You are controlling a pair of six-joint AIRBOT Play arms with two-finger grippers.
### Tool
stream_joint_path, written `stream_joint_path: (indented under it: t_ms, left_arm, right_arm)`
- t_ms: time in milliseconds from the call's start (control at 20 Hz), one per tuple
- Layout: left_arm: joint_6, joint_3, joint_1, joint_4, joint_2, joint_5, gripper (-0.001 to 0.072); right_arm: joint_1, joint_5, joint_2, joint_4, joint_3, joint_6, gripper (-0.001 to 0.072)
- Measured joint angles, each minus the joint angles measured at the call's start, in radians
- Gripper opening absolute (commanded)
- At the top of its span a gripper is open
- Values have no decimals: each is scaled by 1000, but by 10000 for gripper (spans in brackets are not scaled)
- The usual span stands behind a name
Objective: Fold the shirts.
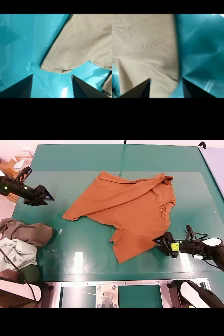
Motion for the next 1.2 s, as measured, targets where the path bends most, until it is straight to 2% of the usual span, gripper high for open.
stream_joint_path:
  t_ms: [50, 100, 150, 200, 400, 600, 750, 950, 1200]
  left_arm:
    - [1, 0, 0, -1, 0, 2, 548]
    - [2, 0, 0, -2, 0, 2, 547]
    - [2, 0, 0, -3, 0, 2, 548]
    - [3, 0, 0, -4, 0, 2, 548]
    - [10, 1, 0, -3, 0, 1, 548]
    - [21, 0, 0, -3, 0, -20, 548]
    - [23, -45, -6, -8, 0, -32, 548]
    - [39, -212, -68, -32, 0, -16, 547]
    - [57, -375, -170, -76, 3, 103, 546]
  right_arm:
    - [42, -56, 2, 31, -13, -1, 204]
    - [81, -109, 2, 53, -22, -2, 119]
    - [116, -151, 2, 73, -26, -2, 97]
    - [140, -189, 2, 92, -24, -4, 16]
    - [137, -217, 4, 73, 34, -33, 13]
    - [-56, -122, 5, -176, 183, 14, 13]
    - [-198, -66, -10, -282, 261, 14, 14]
    - [-257, -17, -63, -336, 298, -15, 13]
    - [-269, -1, -103, -356, 309, -26, 13]
